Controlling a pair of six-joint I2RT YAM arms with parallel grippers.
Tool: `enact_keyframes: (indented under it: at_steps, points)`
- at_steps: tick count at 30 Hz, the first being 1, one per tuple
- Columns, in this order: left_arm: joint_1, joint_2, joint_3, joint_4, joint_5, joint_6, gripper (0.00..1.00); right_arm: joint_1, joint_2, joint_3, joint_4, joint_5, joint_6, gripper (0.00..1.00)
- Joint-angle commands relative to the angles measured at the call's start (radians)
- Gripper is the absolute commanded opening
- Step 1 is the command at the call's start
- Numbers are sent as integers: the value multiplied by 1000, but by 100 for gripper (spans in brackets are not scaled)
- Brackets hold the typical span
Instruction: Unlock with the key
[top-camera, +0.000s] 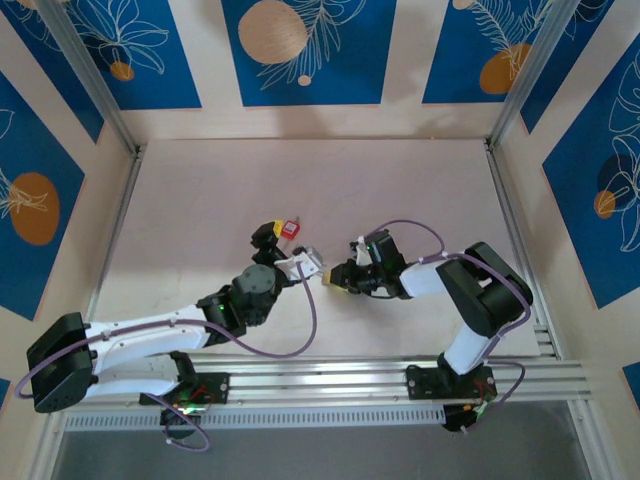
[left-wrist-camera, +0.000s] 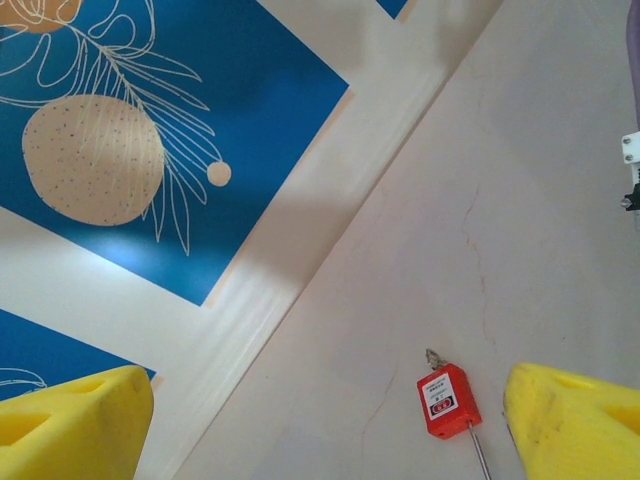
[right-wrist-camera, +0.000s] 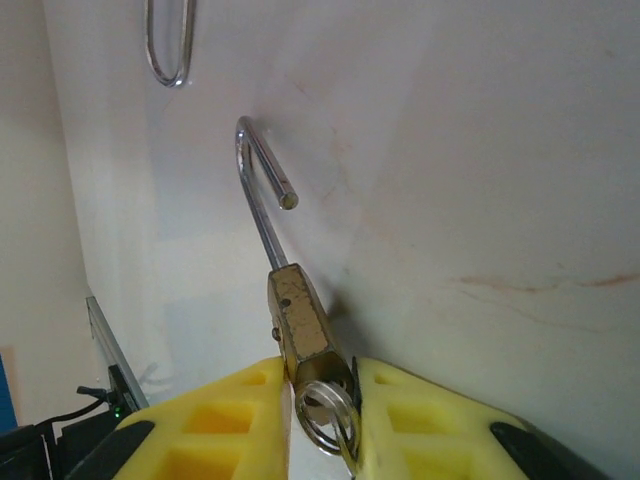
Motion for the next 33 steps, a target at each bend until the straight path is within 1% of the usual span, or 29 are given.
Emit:
enact_keyframes:
  at_steps: [1,8,12,15,18,22,23,24,27,28,30,31,33]
  points:
    - [-10,-5,-9,25,-13,-13,90,-8,42,-6,-149,93,22,27]
    - [-21,-18,-11,22,-15,-20,90,-15,-20,-5,-262,113,55,38]
    - [-26,-21,-12,22,-18,-22,91,-17,-54,14,-376,150,72,43]
    - [-31,-25,-14,19,-21,-25,91,-18,-89,27,-450,171,67,46]
    - [-34,-27,-26,36,-26,-32,91,-23,-126,37,-508,208,47,47]
    - [-34,-50,-37,52,-48,-53,93,-37,-228,55,-610,261,-11,49]
    - [-36,-69,-31,34,-55,-78,96,-35,-270,67,-646,281,-41,52]
    - [-37,-97,-16,-19,-44,-120,100,-36,-314,82,-682,299,-71,56]
    - [-36,-182,24,-212,48,-299,100,-38,-436,135,-775,350,-155,63]
    - [-36,-199,32,-261,58,-342,100,-39,-472,157,-796,356,-189,69]
    - [-36,-229,49,-368,37,-448,100,-32,-544,217,-850,415,-249,94]
    - [-37,-239,60,-411,28,-494,100,-27,-571,242,-868,455,-269,98]
    - [-38,-275,79,-505,27,-566,100,-10,-624,300,-882,526,-330,99]
